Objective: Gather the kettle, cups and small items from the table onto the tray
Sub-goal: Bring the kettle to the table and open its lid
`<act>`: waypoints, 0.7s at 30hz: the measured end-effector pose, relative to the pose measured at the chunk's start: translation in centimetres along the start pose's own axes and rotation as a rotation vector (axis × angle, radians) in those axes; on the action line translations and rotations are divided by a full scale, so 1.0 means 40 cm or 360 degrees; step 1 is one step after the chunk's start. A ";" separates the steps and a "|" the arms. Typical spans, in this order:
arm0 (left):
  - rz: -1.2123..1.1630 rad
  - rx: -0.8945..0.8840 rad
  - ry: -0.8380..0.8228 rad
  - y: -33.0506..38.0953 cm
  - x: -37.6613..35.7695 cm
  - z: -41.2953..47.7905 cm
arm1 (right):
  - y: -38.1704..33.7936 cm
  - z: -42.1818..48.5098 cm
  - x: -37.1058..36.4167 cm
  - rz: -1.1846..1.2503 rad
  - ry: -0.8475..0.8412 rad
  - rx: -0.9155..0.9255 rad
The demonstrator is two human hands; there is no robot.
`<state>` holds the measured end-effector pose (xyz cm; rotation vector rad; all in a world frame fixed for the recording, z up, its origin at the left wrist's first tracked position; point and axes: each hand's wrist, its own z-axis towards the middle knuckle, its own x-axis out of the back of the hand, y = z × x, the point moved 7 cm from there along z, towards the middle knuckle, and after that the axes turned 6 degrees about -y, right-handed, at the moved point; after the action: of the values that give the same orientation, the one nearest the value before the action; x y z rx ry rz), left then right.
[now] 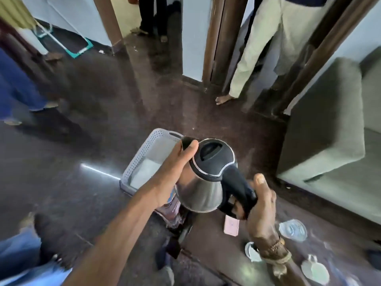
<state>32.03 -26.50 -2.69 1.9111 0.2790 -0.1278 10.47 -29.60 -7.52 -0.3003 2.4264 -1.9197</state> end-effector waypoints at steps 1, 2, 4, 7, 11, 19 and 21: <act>-0.0021 0.0028 0.0028 -0.003 0.024 0.004 | -0.009 0.008 -0.024 -0.0057 0.0001 -0.0032; -0.0022 0.0068 0.0066 -0.006 0.048 0.009 | -0.014 0.019 -0.050 -0.0071 -0.0018 -0.0038; -0.0008 0.0150 0.0137 -0.019 0.104 0.028 | -0.039 0.038 -0.113 0.0003 -0.0096 0.0059; 0.0000 0.0292 0.0221 -0.031 0.193 0.063 | -0.053 0.092 -0.220 0.0021 -0.0204 0.0147; -0.0003 0.0283 0.0303 -0.028 0.300 0.134 | -0.011 0.194 -0.324 -0.0064 -0.0217 0.0089; -0.0183 0.0136 0.0488 -0.065 0.454 0.309 | 0.041 0.414 -0.472 -0.0078 -0.0249 0.0148; -0.0191 0.0083 0.0521 -0.080 0.483 0.349 | 0.070 0.459 -0.491 -0.0053 -0.0227 0.0137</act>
<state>50.54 -35.98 -14.81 1.9633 0.6164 0.1010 32.03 -43.27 -16.42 -0.4604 2.2570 -1.9369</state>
